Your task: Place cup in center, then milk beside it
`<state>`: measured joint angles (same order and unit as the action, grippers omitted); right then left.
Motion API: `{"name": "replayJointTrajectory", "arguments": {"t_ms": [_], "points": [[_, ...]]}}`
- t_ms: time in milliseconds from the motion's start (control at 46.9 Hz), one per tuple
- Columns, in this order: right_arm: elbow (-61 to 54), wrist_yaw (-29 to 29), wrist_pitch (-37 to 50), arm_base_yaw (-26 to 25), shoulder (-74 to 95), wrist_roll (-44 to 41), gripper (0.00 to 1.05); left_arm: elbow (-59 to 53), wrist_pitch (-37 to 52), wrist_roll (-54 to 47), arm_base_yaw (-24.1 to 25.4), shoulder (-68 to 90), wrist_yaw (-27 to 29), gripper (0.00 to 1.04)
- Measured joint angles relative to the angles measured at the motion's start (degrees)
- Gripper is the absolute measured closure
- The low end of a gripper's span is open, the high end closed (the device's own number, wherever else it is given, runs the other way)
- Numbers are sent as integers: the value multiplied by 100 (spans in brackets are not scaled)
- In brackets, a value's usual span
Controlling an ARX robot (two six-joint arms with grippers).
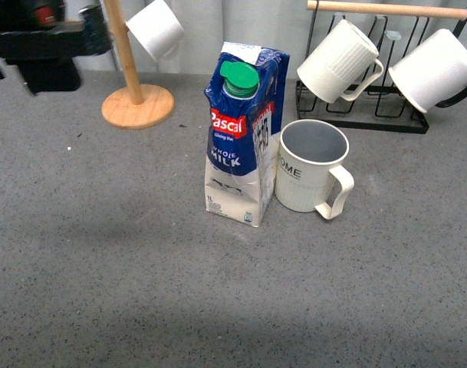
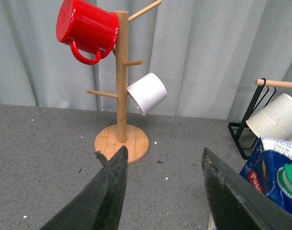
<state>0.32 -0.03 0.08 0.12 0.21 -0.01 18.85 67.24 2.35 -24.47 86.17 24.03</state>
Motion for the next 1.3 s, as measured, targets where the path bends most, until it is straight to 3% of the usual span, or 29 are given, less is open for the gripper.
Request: {"name": "replayJointTrajectory", "arguments": {"t_ms": [107,256,853,917,981,1301], "points": [[0,-7,0,0,0,0,9,-584,-175,-118,422,-678,-444,80],[0,-4,0,0,0,0,9,-922,-402,-142,737,-1261,-737,101],[0,-4,0,0,0,0,9,-1770,-2632,-190,1875,-4354,-1860,101],[0,-4,0,0,0,0,9,-1770,-2881,-195,2181,-4638,-2288,101],[0,-4,0,0,0,0,9,-1773,-3141,-192,2385,-4948,-2341,101],[0,-2,0,0,0,0,9,-1775,-4079,-192,2433,-5960,-2398,101]]}}
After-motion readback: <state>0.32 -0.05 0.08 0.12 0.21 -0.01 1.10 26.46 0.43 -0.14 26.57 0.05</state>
